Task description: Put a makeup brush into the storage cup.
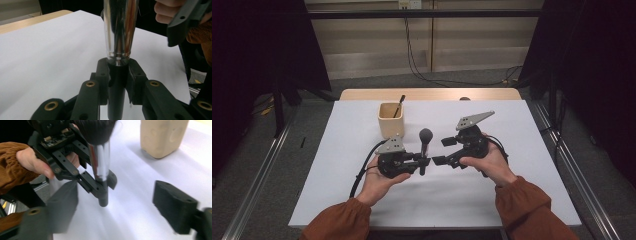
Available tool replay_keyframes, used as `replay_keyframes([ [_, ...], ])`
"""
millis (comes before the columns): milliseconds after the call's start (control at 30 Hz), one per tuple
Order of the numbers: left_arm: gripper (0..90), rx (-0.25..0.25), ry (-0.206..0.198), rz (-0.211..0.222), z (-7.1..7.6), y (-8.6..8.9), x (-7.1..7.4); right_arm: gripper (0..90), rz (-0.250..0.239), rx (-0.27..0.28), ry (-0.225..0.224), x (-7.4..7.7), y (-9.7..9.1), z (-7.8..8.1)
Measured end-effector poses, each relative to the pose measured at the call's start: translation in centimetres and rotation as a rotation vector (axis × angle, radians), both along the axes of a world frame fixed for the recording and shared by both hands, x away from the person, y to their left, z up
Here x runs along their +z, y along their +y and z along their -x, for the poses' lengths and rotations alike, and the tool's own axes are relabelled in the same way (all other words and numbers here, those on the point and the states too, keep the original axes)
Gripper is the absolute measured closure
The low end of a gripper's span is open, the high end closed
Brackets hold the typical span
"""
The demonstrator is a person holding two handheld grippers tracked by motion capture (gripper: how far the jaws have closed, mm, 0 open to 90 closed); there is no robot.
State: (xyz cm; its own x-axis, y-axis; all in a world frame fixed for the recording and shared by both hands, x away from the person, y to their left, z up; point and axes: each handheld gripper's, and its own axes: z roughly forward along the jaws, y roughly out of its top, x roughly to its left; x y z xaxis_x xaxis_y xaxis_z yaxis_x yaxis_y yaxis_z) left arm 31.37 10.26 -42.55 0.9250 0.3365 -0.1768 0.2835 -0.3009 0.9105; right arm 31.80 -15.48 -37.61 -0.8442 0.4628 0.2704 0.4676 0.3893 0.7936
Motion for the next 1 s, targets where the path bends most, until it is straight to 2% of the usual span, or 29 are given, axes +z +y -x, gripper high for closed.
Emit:
replay_keyframes([
  [133, 74.6, 0.004, -0.003, 0.003, 0.0, 0.1, 0.0, 6.3, -0.003, -0.032, -0.007, -0.4, -0.3, 0.1],
  [267, 74.6, 0.011, -0.003, 0.005, -0.1, 0.4, 0.1, 0.6, -0.006, -0.038, -0.023, -0.7, -0.7, 0.4],
  [433, 74.6, 0.023, -0.005, 0.006, 0.0, 0.9, 0.2, 1.5, -0.007, -0.050, -0.037, -1.1, -1.3, 0.8],
  [533, 74.6, 0.029, -0.009, 0.006, 0.0, 1.2, 0.3, 0.7, -0.031, -0.043, -0.037, -1.3, -2.0, 1.2],
  [567, 74.6, 0.031, -0.009, 0.004, 0.0, 1.3, 0.3, 0.6, -0.026, -0.054, -0.033, -1.3, -2.1, 1.3],
  [633, 74.6, 0.038, -0.008, 0.008, 0.0, 1.5, 0.3, 1.0, -0.004, -0.098, -0.061, -1.5, -2.5, 1.6],
  [700, 74.6, 0.040, -0.011, 0.002, 0.0, 1.8, 0.4, 1.1, 0.006, -0.130, -0.070, -1.8, -2.8, 1.8],
  [800, 74.6, 0.051, -0.016, 0.002, -0.1, 2.2, 0.6, 1.5, 0.008, -0.171, -0.096, -2.3, -3.4, 2.2],
  [1000, 74.6, 0.077, -0.025, 0.002, -0.1, 3.4, 0.9, 1.8, -0.022, -0.239, -0.126, -2.8, -4.4, 3.3],
])
